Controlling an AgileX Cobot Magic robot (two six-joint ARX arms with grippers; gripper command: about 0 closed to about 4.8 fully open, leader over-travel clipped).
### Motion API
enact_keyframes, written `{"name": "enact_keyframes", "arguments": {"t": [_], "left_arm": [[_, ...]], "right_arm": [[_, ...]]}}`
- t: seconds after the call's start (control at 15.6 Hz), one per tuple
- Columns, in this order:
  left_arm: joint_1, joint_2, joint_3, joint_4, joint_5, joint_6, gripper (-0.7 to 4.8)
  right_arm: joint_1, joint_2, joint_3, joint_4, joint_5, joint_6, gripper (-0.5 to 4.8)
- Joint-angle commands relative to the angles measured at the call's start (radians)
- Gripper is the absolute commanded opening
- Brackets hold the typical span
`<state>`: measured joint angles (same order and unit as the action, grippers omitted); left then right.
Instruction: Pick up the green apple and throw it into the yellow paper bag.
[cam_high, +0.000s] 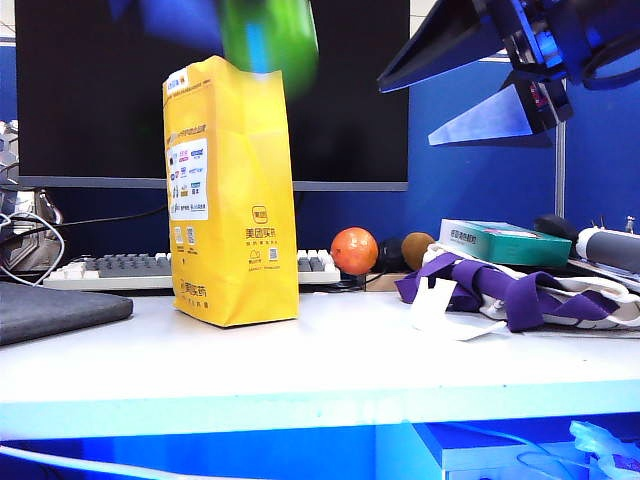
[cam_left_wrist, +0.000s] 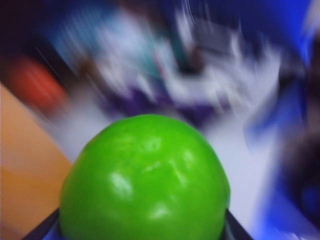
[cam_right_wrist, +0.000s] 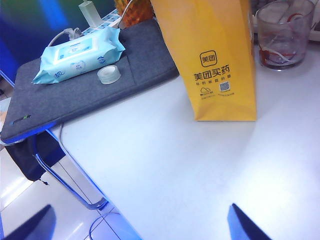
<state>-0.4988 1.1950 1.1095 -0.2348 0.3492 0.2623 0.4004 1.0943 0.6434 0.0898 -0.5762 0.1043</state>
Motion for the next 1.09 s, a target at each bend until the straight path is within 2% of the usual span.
{"name": "enact_keyframes", "arguments": {"t": [0.06, 0.19, 0.32, 0.45, 0.71, 0.83, 1.09], "left_arm": [[0.029, -0.021, 0.014, 0.281, -0.221, 0.06, 0.98], [0.063, 0.014, 0.014, 0.328, -0.222, 0.064, 0.98], [0.087, 0.069, 0.021, 0.347, -0.24, 0.1, 0.98], [0.105, 0.117, 0.044, 0.344, -0.24, 0.13, 0.98], [0.144, 0.172, 0.115, 0.343, -0.26, 0.135, 0.98], [0.157, 0.209, 0.183, 0.342, -0.259, 0.192, 0.98], [0.157, 0.323, 0.329, 0.208, -0.225, 0.195, 0.98]], "right_arm": [[0.001, -0.002, 0.005, 0.026, -0.007, -0.004, 4.79], [0.002, -0.003, 0.005, 0.066, -0.037, 0.003, 4.79], [0.002, -0.004, 0.018, 0.205, -0.081, 0.051, 4.79], [0.002, -0.004, 0.073, 0.296, -0.08, 0.059, 4.79], [0.003, -0.002, 0.194, 0.34, -0.081, 0.047, 4.79], [0.003, -0.002, 0.228, 0.34, -0.102, 0.047, 4.79], [0.011, 0.01, 0.263, 0.342, -0.118, 0.039, 4.79]]}}
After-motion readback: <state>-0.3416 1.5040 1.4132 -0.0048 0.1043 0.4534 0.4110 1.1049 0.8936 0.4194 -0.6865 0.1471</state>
